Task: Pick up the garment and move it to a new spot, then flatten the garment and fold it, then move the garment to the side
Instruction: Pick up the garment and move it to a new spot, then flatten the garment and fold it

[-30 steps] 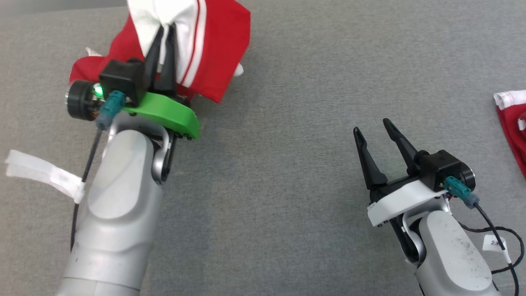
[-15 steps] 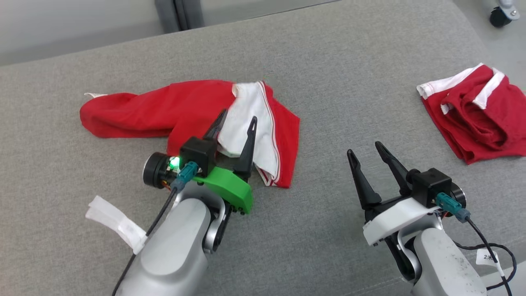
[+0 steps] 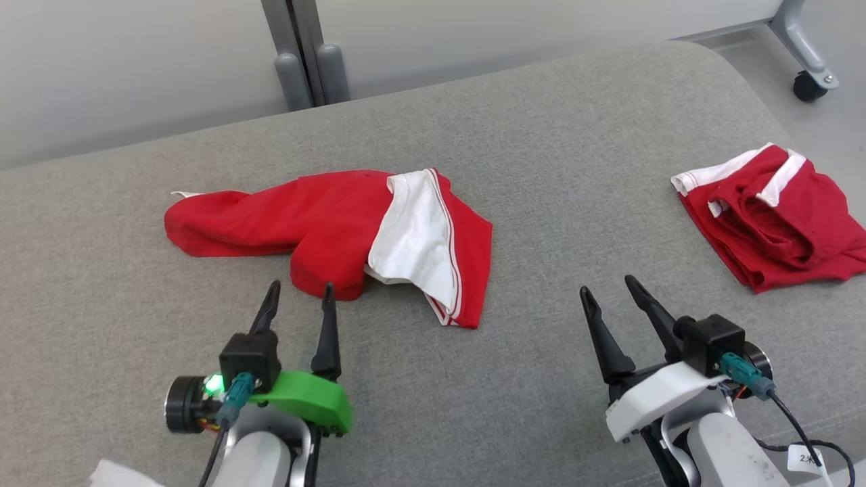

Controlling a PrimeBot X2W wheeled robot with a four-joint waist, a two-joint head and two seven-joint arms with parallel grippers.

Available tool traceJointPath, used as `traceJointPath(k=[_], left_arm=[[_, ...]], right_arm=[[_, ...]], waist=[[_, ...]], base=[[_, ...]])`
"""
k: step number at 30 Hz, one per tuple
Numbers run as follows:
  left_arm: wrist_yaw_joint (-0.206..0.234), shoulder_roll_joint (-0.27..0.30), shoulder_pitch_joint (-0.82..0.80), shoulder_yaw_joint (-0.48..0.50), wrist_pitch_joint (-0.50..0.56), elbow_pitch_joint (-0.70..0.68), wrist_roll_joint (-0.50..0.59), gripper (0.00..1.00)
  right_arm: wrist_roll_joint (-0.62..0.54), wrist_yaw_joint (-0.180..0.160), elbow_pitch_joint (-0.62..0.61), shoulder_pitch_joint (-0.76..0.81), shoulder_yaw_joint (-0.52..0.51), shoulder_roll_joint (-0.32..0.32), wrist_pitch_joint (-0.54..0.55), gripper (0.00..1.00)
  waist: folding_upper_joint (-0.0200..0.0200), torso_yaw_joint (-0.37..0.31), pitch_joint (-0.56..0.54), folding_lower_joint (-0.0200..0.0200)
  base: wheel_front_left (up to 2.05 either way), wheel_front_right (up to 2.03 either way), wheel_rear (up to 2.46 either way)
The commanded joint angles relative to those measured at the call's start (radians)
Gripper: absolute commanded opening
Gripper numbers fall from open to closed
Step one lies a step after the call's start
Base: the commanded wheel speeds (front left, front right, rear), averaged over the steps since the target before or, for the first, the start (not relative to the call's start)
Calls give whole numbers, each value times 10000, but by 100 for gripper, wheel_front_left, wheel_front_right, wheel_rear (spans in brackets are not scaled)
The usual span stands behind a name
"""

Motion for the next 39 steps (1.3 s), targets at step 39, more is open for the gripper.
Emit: traceJointPath(k=[39], left_arm=[[172,-16,2251,1155,-3,-969,499,100]], right_arm=[[-1512,-15,1768,-1781,1710,-37,1,100]], waist=[[0,2823,313,0]], base=[[0,0,0]])
